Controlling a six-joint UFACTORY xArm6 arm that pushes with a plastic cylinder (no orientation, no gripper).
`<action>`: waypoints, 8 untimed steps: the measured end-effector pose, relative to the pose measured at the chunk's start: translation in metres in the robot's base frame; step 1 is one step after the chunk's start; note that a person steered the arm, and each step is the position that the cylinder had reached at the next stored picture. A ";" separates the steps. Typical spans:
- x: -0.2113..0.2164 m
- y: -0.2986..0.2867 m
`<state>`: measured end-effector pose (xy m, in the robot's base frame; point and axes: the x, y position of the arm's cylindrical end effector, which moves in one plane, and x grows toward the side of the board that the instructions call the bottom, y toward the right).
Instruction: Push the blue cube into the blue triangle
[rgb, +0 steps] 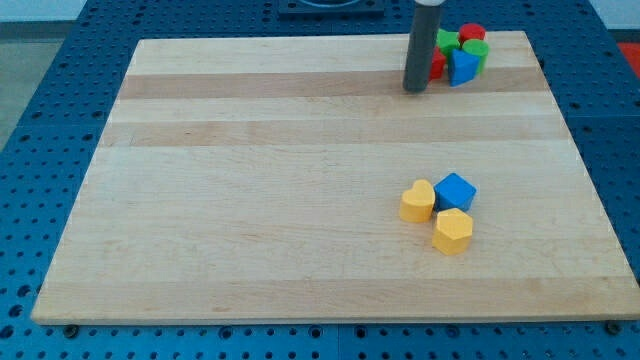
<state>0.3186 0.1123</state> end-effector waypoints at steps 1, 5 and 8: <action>0.027 0.021; 0.193 0.089; 0.223 0.012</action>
<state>0.5419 0.1239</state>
